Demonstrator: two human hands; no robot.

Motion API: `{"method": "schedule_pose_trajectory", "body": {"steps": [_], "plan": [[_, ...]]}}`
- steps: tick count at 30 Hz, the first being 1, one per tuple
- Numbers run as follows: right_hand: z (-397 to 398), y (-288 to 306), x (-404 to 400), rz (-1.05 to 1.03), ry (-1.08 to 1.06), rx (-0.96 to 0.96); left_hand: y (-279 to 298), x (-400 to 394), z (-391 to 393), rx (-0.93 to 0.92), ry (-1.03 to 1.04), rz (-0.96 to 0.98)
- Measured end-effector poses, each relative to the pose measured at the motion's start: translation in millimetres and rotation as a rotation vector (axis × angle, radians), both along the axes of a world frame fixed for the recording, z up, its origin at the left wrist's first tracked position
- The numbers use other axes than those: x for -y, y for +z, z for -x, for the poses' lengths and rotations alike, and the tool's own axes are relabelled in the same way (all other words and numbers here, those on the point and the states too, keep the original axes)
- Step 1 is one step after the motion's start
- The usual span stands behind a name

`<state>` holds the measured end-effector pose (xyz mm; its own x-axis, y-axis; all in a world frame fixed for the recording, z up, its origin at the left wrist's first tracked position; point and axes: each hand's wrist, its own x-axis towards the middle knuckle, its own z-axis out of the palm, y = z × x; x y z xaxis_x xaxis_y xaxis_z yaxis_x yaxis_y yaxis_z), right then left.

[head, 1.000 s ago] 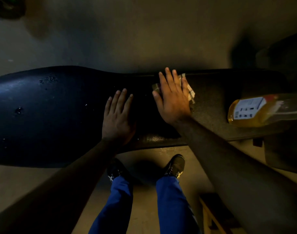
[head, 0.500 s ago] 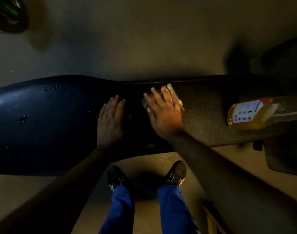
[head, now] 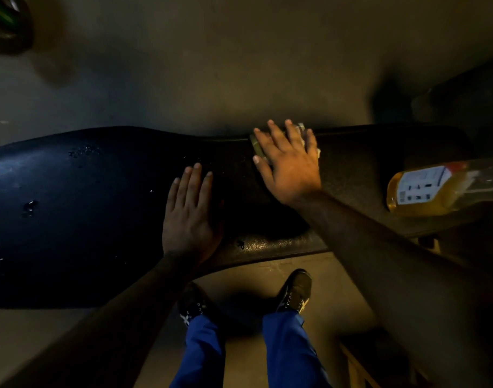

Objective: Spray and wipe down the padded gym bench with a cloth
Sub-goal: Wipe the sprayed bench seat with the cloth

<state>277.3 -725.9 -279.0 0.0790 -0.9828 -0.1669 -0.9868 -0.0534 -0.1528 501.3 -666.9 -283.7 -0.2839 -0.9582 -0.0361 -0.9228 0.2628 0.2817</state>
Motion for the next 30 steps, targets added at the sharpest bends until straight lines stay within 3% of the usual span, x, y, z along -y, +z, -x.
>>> {"method": "schedule_pose_trajectory", "body": {"steps": [5,10,11,14,15,18,20,21,23,25,26,28,30], "plan": [[-40,6,-6,0.043,-0.174,0.081,0,0,1,-0.030,0.016,0.011],[-31,6,-18,-0.048,0.253,0.100,-2,-2,0,-0.037,0.008,0.046],[-15,2,-5,-0.023,0.222,0.068,-3,-2,0,-0.034,0.017,0.043],[-5,0,25,0.006,-0.208,0.017,-2,-2,1,-0.020,0.019,0.019],[-18,1,20,0.018,-0.257,0.031,-1,-2,1,-0.022,0.013,0.015],[-54,11,-26,-0.015,0.049,0.126,-1,-2,0,-0.009,0.010,0.024],[-28,7,-40,-0.062,0.233,0.120,-1,-2,0,0.016,0.009,0.012],[-12,4,-34,-0.041,0.185,0.096,-2,-1,0,0.020,0.010,0.008],[3,2,-18,0.017,-0.164,0.060,-3,0,2,0.024,0.011,0.011],[-23,2,-22,0.055,-0.381,0.071,-2,1,2,0.026,0.010,0.011],[-42,6,-33,0.066,-0.308,0.106,-1,1,2,0.029,0.011,0.007],[-55,10,-67,0.012,0.056,0.160,3,2,4,0.041,0.020,-0.002],[-18,4,-76,-0.046,0.318,0.131,3,2,3,0.049,0.028,-0.017]]}}
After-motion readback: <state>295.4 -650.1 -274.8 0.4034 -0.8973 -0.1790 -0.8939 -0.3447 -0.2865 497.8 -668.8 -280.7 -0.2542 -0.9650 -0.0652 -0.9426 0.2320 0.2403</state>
